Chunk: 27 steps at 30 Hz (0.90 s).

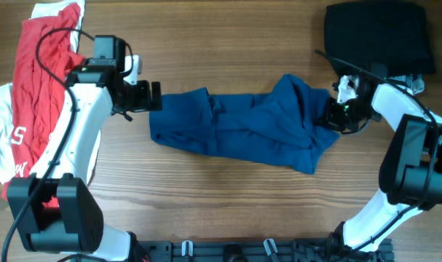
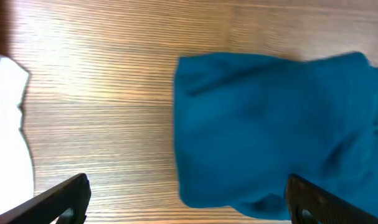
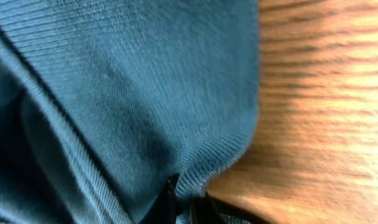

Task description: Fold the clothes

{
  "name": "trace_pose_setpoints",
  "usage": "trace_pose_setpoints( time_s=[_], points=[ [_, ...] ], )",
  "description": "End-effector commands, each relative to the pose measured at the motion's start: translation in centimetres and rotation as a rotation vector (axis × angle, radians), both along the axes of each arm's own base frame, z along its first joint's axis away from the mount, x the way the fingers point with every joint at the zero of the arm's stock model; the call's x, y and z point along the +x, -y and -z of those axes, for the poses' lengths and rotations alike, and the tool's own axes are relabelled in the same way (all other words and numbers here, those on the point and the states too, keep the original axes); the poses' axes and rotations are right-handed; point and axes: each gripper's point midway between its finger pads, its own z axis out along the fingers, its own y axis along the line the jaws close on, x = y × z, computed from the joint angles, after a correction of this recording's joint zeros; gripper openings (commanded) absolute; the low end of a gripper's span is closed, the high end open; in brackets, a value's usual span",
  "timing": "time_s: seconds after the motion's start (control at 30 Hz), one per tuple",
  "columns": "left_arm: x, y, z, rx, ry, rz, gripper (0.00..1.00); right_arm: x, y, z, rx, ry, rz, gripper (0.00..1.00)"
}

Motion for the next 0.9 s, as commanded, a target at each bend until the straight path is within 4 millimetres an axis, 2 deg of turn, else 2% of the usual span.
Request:
trace_pose_setpoints(
  time_s=[0.0, 0.13, 0.27, 0.37, 0.47, 0.6, 0.67, 0.8, 0.87],
  points=[
    [0.6, -2.7, -1.1, 0.022, 0.034, -0.062, 1.00, 1.3, 1.3, -5.6, 0.024, 0.129, 0.056, 0.04],
    [0.5, -5.2, -1.1, 0.023, 0.033, -0.128, 1.00, 1.0, 2.3, -9.4, -0.001, 0.213, 0.074, 0.04],
    [0.1, -7.4, -1.0, 0.024, 0.026, -0.190, 1.00, 0.5, 2.1, -12.5, -0.017, 0.274, 0.068, 0.04],
    [-0.2, -8.9, -1.0, 0.023, 0.020, -0.230, 1.00, 0.2, 1.1, -15.3, 0.012, 0.318, 0.034, 0.04],
    [-0.3, -9.2, -1.0, 0.023, 0.021, -0.238, 1.00, 0.6, -0.7, -17.3, 0.034, 0.344, -0.012, 0.04],
    [-0.3, -9.2, -1.0, 0.023, 0.021, -0.239, 1.00, 1.8, -5.8, -19.6, 0.087, 0.395, -0.100, 0.04],
    [-0.2, -9.2, -1.0, 0.023, 0.021, -0.239, 1.00, 2.3, -9.9, -20.6, 0.121, 0.429, -0.156, 0.04],
    [-0.2, -9.2, -1.0, 0.023, 0.022, -0.239, 1.00, 2.6, -16.9, -22.0, 0.190, 0.483, -0.224, 0.04],
    [-0.2, -9.2, -1.0, 0.023, 0.022, -0.239, 1.00, 2.2, -21.6, -22.8, 0.204, 0.526, -0.262, 0.04]
  ],
)
